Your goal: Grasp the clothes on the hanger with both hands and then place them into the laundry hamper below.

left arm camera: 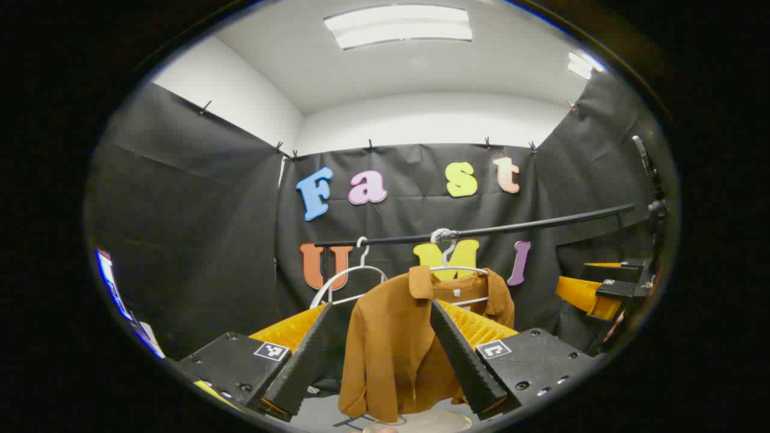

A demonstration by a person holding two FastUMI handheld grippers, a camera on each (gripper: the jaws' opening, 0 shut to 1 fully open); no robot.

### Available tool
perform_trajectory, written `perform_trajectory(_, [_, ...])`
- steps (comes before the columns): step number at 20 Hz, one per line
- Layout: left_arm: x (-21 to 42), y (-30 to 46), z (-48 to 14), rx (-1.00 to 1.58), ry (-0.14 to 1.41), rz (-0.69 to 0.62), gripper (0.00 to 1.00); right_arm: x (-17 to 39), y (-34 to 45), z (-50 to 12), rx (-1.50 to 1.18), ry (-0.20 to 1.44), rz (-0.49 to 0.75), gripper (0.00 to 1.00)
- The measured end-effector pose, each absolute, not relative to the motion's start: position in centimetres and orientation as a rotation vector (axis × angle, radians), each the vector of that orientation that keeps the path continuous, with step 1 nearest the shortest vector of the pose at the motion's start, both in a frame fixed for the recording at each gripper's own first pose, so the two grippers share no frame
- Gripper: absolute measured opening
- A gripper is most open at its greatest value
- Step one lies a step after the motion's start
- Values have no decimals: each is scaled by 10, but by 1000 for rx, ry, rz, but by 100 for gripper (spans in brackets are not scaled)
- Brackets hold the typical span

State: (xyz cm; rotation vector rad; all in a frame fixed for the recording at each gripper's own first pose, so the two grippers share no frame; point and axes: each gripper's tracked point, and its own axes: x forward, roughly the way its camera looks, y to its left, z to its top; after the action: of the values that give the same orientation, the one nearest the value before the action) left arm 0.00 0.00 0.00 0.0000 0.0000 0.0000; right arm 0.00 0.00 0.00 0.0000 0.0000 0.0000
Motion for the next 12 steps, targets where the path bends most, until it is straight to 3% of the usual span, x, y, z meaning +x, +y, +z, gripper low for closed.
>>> perform_trajectory(12, [4,-12,0,5,-8,41,100,20,-20,-21,28,49,35,96])
